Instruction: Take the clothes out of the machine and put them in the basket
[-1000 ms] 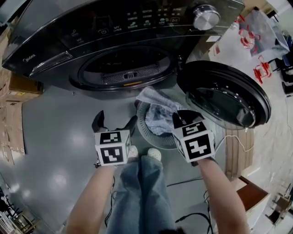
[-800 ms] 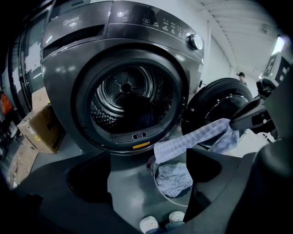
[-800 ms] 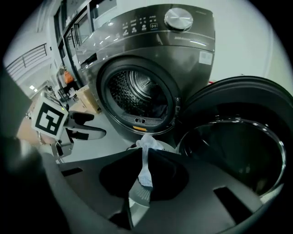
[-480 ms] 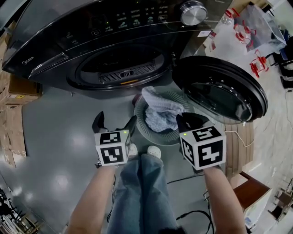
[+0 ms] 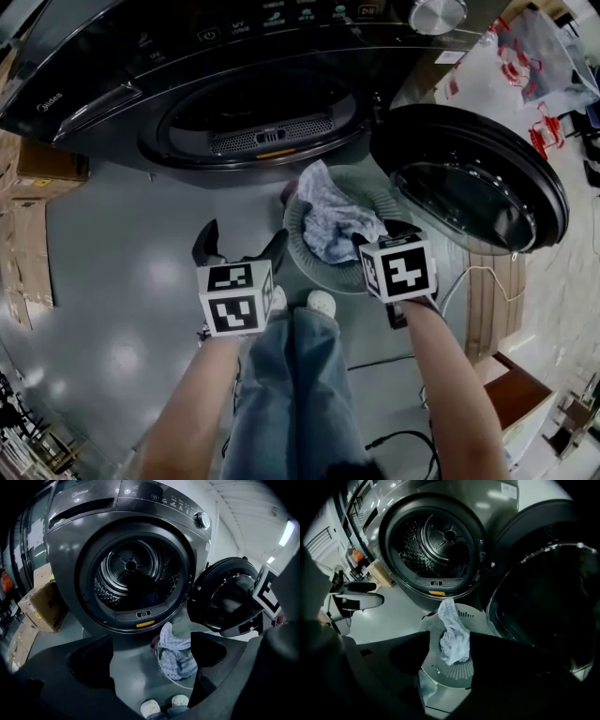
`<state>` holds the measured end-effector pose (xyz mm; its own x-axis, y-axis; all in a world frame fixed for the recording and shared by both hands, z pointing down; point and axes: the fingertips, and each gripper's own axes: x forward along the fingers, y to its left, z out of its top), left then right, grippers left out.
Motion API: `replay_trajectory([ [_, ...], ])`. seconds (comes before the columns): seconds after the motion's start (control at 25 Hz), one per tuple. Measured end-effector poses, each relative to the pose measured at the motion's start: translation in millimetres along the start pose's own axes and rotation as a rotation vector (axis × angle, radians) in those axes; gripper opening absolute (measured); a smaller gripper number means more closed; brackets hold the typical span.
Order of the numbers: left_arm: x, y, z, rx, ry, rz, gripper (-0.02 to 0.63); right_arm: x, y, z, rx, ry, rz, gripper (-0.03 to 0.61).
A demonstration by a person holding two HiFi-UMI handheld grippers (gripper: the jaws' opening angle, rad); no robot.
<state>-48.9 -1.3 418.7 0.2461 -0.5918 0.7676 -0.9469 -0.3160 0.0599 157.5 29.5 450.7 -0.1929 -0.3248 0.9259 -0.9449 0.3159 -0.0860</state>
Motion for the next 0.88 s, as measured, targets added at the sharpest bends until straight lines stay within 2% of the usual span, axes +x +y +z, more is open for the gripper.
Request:
replay_trajectory([
  [0.04,1,2,-1,-0.002,0.001,0.001,0.503,7,-1,-1,0.012,0.005,0.004,0.281],
  [0.08,2,4,-2,-0.004,0.001,0.002,0.503,13,-1,-2,0.021,0.01,0.007,0.285],
  [0.32,14,15,-12,0.0,0.011,0.0,0.503,49,5,9,0.007,0.011,0.029,0.284],
  [0.56,32,29,-25,-0.002,0.025,-0.002,0.503,89,24,42,-0.03,-0.095,0.073,0.272],
  [0.88,59,54,-34,0.012,0.048,-0.004,0.503,136,38,72,-0.131,-0.145,0.052,0.25],
])
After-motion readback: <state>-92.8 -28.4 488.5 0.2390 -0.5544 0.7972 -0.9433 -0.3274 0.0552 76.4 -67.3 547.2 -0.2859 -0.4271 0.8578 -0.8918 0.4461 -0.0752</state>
